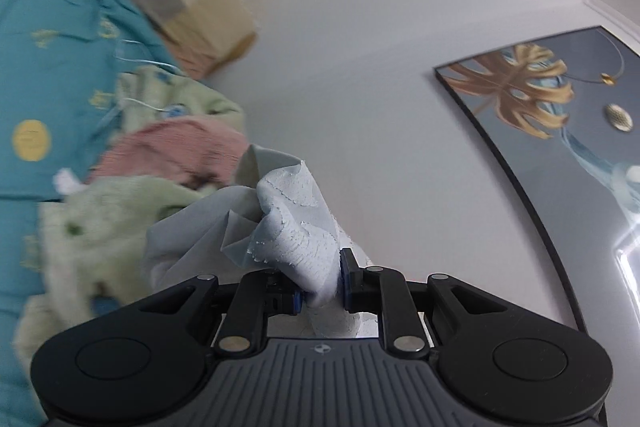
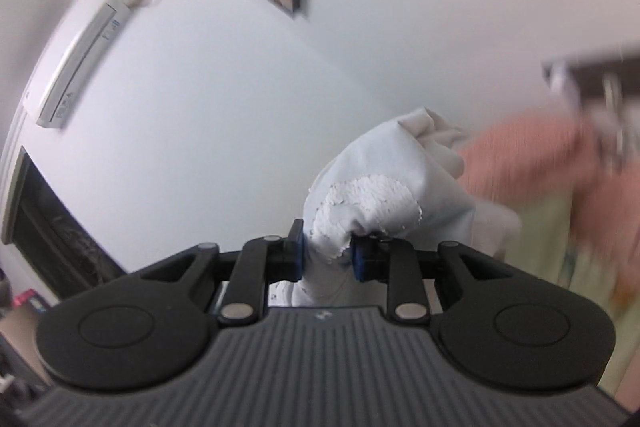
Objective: Fold clothes
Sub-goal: 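Carry the shirt with both grippers onto the green blanket pile and release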
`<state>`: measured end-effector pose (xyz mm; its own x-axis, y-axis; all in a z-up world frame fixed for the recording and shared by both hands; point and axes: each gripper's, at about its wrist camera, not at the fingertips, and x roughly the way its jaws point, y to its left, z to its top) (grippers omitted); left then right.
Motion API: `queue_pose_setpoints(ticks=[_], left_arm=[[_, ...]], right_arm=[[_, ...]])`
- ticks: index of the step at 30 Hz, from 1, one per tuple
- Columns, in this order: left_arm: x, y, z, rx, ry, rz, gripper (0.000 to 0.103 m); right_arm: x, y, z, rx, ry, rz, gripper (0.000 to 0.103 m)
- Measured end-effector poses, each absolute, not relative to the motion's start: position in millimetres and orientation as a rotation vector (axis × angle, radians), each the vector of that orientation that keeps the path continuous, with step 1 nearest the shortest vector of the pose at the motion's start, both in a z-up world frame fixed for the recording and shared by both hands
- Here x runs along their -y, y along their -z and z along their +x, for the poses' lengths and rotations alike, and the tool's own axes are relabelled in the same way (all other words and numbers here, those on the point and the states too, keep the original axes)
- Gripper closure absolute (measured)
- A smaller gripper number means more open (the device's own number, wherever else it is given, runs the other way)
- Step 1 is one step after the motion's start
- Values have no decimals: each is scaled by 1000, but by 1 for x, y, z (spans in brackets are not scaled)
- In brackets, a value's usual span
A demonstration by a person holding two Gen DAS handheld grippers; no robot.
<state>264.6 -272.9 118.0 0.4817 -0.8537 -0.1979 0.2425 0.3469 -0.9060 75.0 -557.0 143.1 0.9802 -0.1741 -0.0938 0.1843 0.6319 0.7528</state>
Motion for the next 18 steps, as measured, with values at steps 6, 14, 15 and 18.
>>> queue_pose_setpoints(ticks=[6, 14, 15, 18], left_arm=[[327, -56, 282, -793, 872, -886, 83], [301, 58, 241, -1004, 893, -700, 83], [296, 65, 234, -1025, 893, -681, 83], [289, 77, 219, -1049, 883, -608, 83]], right_arm=[[591, -99, 93, -98, 295, 801, 77], [581, 5, 63, -432, 342, 882, 77], [578, 12, 55, -463, 343, 876, 77], [567, 22, 40, -517, 346, 871, 77]])
